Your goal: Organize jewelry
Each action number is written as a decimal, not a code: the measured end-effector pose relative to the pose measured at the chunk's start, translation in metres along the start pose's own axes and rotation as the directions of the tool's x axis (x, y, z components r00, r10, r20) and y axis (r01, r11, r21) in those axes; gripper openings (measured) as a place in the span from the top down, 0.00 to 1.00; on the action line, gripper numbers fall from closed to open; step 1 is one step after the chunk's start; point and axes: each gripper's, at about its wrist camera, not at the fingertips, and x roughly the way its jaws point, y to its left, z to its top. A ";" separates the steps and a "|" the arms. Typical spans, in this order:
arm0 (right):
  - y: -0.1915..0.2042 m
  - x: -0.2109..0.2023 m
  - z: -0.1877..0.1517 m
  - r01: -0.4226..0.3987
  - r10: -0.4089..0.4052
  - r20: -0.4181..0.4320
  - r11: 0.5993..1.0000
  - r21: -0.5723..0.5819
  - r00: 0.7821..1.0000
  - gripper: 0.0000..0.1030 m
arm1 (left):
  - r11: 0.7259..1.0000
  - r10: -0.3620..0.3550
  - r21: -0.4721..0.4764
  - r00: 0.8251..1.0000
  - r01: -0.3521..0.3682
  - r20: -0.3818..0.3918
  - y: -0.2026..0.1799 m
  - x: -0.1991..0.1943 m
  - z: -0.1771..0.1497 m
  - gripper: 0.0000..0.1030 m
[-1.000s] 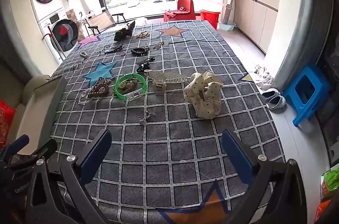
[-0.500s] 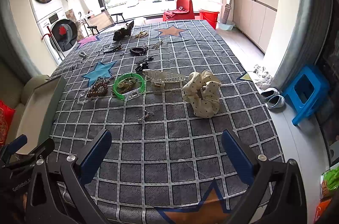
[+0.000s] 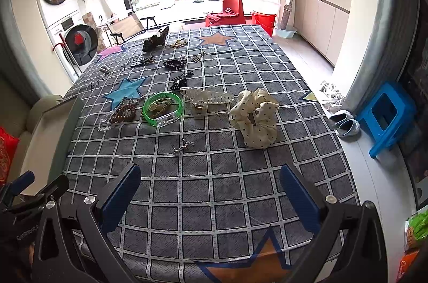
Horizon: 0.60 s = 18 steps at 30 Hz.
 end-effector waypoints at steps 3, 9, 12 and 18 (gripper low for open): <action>0.000 0.000 0.000 0.000 0.000 -0.001 1.000 0.002 1.000 0.00 | 1.000 0.003 0.001 1.000 -0.003 -0.001 0.000 0.000 0.000 0.00; 0.000 0.000 -0.001 -0.001 0.001 0.000 1.000 0.001 1.000 0.00 | 1.000 0.003 0.001 1.000 -0.003 -0.002 -0.001 0.001 0.000 0.00; 0.000 0.000 -0.001 -0.001 0.001 -0.001 1.000 0.001 1.000 0.00 | 1.000 0.003 0.000 1.000 -0.003 -0.002 0.000 0.001 0.000 0.00; 0.000 0.001 -0.001 0.000 0.000 0.000 1.000 0.001 1.000 0.00 | 1.000 0.005 0.001 1.000 -0.005 -0.002 0.000 0.001 -0.001 0.00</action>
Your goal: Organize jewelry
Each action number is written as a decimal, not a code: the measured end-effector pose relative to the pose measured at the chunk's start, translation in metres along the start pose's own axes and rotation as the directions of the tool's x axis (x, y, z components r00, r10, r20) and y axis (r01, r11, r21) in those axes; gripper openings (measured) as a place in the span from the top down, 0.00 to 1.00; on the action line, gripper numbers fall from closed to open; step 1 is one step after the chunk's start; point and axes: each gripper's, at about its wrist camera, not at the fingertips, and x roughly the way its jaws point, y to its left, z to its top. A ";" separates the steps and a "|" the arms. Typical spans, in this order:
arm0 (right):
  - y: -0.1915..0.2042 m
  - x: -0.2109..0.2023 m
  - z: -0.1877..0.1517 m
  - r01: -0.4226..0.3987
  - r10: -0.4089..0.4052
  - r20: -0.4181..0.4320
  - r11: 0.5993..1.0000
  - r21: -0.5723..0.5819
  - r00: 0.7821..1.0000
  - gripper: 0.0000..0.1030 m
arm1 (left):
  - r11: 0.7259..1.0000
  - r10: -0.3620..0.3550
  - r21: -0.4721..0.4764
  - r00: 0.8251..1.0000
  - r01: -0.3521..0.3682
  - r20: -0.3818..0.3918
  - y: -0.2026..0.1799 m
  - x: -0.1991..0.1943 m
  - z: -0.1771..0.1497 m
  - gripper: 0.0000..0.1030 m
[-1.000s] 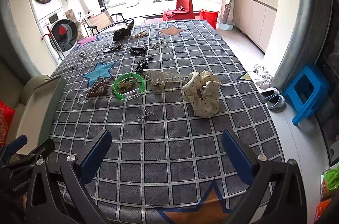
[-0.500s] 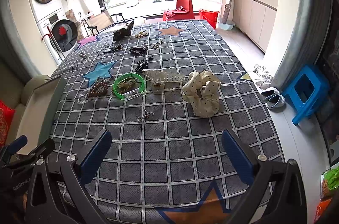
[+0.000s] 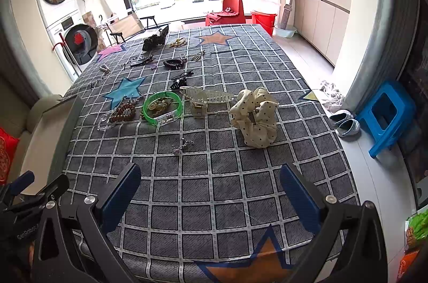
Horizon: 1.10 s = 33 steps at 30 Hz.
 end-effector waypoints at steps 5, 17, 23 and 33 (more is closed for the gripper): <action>0.000 0.000 0.000 0.000 0.000 0.000 1.000 0.000 1.000 0.00 | 1.000 0.003 0.001 1.000 -0.003 -0.003 0.001 0.001 -0.001 0.00; -0.001 0.000 0.000 -0.001 0.001 -0.001 1.000 0.001 1.000 0.00 | 1.000 0.002 0.002 1.000 -0.002 -0.003 0.001 0.001 -0.001 0.00; -0.001 0.001 0.000 -0.001 0.001 -0.002 1.000 0.001 1.000 0.00 | 1.000 0.004 0.003 1.000 -0.004 -0.005 0.002 0.003 -0.003 0.00; 0.000 0.001 0.000 0.000 0.000 -0.002 1.000 0.001 1.000 0.00 | 1.000 0.007 0.003 1.000 -0.007 -0.009 0.001 0.004 -0.005 0.00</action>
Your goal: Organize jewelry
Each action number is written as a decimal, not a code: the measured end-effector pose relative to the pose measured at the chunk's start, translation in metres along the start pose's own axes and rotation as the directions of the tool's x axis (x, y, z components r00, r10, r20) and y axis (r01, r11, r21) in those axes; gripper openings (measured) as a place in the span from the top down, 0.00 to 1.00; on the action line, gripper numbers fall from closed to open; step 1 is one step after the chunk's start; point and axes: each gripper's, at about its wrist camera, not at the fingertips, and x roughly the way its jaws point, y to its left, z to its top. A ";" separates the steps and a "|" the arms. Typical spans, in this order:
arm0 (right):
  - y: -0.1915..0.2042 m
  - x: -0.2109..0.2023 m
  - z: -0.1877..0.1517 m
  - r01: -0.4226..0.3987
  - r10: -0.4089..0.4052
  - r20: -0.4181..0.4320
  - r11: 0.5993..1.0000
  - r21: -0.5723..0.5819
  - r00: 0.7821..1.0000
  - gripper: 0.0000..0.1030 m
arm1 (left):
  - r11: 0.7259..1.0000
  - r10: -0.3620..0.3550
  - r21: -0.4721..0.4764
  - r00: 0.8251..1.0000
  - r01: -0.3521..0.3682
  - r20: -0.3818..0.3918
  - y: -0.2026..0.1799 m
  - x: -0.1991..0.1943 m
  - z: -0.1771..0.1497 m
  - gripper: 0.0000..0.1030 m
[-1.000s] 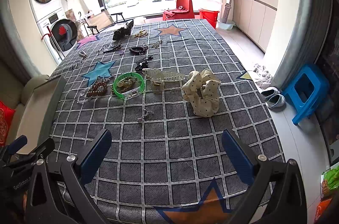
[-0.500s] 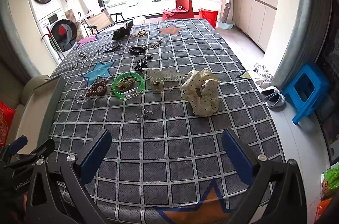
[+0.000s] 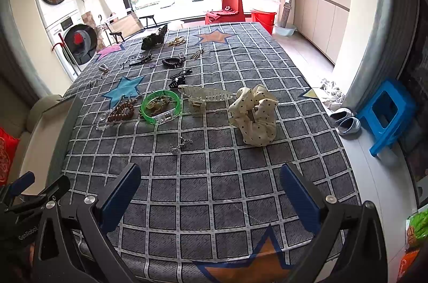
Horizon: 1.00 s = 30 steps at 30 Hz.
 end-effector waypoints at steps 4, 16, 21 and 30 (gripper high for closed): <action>-0.001 -0.002 0.000 -0.001 0.001 -0.002 1.000 0.001 1.000 0.00 | 1.000 0.000 0.000 1.000 0.000 -0.001 0.000 0.000 0.000 0.00; -0.007 0.011 -0.004 -0.001 0.001 -0.016 1.000 0.014 1.000 0.00 | 1.000 0.014 0.013 1.000 -0.013 -0.020 -0.010 0.007 0.002 0.00; -0.010 0.014 -0.004 -0.001 0.001 -0.025 1.000 0.021 1.000 0.00 | 1.000 0.016 0.019 0.999 -0.015 -0.030 -0.013 0.010 0.005 0.00; -0.029 0.026 -0.003 0.033 -0.031 -0.043 0.999 0.041 0.999 0.00 | 0.998 -0.041 0.043 0.994 0.045 -0.098 -0.025 0.035 0.004 0.00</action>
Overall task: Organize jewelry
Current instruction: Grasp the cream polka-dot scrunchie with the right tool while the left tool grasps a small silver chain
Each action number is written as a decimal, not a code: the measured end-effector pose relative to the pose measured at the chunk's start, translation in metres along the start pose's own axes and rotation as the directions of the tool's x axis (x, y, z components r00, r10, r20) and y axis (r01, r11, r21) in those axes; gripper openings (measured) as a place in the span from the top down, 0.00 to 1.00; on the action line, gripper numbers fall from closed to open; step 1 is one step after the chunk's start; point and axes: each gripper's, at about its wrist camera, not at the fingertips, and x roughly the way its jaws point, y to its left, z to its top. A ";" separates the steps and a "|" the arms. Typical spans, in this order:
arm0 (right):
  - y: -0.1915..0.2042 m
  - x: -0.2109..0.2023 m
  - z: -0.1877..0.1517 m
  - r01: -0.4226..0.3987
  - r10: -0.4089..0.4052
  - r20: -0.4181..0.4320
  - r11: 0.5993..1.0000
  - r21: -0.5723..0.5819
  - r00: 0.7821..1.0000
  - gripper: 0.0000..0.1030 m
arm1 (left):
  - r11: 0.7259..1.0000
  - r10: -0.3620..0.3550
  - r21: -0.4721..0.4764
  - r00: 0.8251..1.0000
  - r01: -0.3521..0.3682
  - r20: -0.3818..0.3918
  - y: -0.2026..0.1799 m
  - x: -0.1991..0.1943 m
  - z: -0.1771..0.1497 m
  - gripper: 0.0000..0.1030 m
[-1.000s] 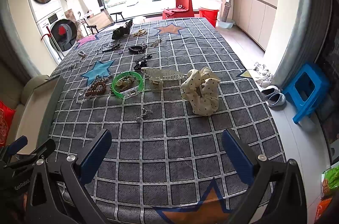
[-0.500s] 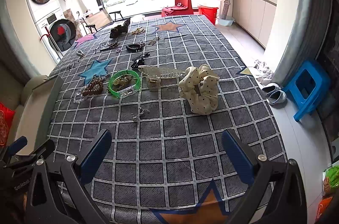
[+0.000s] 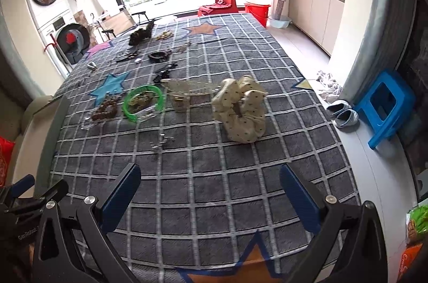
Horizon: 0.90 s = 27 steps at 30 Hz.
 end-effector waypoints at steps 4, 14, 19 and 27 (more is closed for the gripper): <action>-0.016 0.013 0.005 0.033 -0.033 -0.011 0.999 0.011 0.999 0.00 | 0.999 -0.036 0.028 0.999 0.036 0.004 -0.016 0.011 0.004 0.00; -0.046 0.060 0.039 0.020 -0.019 -0.046 1.000 0.022 0.999 0.00 | 0.977 -0.141 0.158 0.990 0.141 -0.009 -0.075 0.053 0.029 0.00; -0.048 0.091 0.056 -0.008 0.009 -0.076 1.000 0.011 0.997 0.00 | 0.966 -0.160 0.199 0.987 0.163 -0.030 -0.097 0.071 0.039 0.00; -0.044 0.127 0.064 -0.037 0.036 -0.134 0.999 -0.005 0.990 0.01 | 0.947 -0.153 0.277 0.987 0.163 -0.056 -0.124 0.087 0.042 0.28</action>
